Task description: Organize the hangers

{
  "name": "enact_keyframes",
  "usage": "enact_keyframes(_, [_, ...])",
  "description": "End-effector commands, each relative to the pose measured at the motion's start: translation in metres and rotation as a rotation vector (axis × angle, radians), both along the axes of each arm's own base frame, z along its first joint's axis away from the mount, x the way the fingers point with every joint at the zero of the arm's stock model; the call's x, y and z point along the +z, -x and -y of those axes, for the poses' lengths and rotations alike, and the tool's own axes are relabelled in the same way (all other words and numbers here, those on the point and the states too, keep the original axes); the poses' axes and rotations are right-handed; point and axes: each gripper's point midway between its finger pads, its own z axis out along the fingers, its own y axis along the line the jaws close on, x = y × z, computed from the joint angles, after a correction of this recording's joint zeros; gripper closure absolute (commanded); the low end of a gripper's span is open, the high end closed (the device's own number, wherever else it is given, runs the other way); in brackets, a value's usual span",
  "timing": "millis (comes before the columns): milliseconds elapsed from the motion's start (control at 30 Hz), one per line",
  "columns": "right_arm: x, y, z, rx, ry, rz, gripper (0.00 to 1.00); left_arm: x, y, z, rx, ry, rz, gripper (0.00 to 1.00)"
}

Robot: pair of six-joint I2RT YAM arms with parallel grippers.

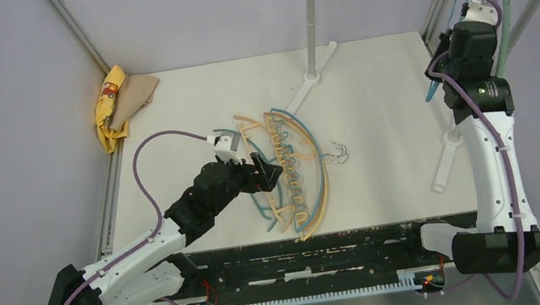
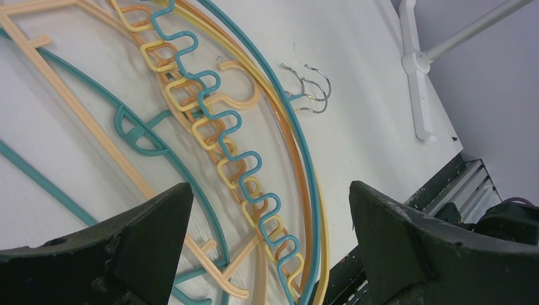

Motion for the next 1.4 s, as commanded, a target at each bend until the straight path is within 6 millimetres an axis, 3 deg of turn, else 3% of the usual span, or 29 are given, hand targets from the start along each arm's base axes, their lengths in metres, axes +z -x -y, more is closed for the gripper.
enact_keyframes(0, [0.003, 0.010, -0.005, 0.011, -0.037, 0.033, 0.88, 0.010, -0.004, 0.005, -0.014, 0.013, 0.042, 0.01])
enact_keyframes(67, [0.008, 0.016, -0.004, -0.008, -0.036, 0.050, 0.68, 0.009, -0.003, 0.006, -0.021, 0.014, 0.038, 0.01])
enact_keyframes(167, [0.020, 0.028, -0.004, -0.017, -0.031, 0.086, 0.47, 0.010, -0.003, 0.007, -0.023, 0.018, 0.037, 0.01])
enact_keyframes(333, [0.044, 0.053, -0.007, -0.010, -0.024, 0.121, 0.34, 0.006, -0.005, 0.011, -0.041, -0.015, 0.039, 0.01])
enact_keyframes(367, [0.048, 0.058, -0.011, 0.008, -0.024, 0.121, 0.24, 0.003, -0.006, 0.012, -0.045, -0.028, 0.032, 0.01])
enact_keyframes(467, [0.058, 0.073, -0.018, 0.046, -0.021, 0.134, 0.10, -0.006, -0.008, 0.017, -0.059, -0.051, 0.009, 0.01])
enact_keyframes(700, [0.084, 0.122, -0.019, 0.043, 0.049, 0.223, 0.06, -0.022, -0.013, 0.021, -0.041, -0.066, -0.020, 0.01])
enact_keyframes(1000, [0.113, 0.165, -0.037, 0.146, 0.127, 0.359, 0.08, -0.040, -0.022, 0.036, -0.054, -0.080, -0.058, 0.01])
enact_keyframes(1067, [0.121, 0.172, -0.048, 0.202, 0.125, 0.403, 0.15, -0.041, -0.025, 0.039, -0.055, -0.083, -0.058, 0.01])
enact_keyframes(1200, [0.134, 0.174, -0.084, 0.386, 0.064, 0.472, 0.42, -0.038, -0.031, 0.049, -0.072, -0.084, -0.054, 0.01])
enact_keyframes(1367, [0.136, 0.169, -0.109, 0.534, 0.027, 0.469, 0.42, -0.024, -0.034, 0.072, -0.098, -0.083, -0.021, 0.01])
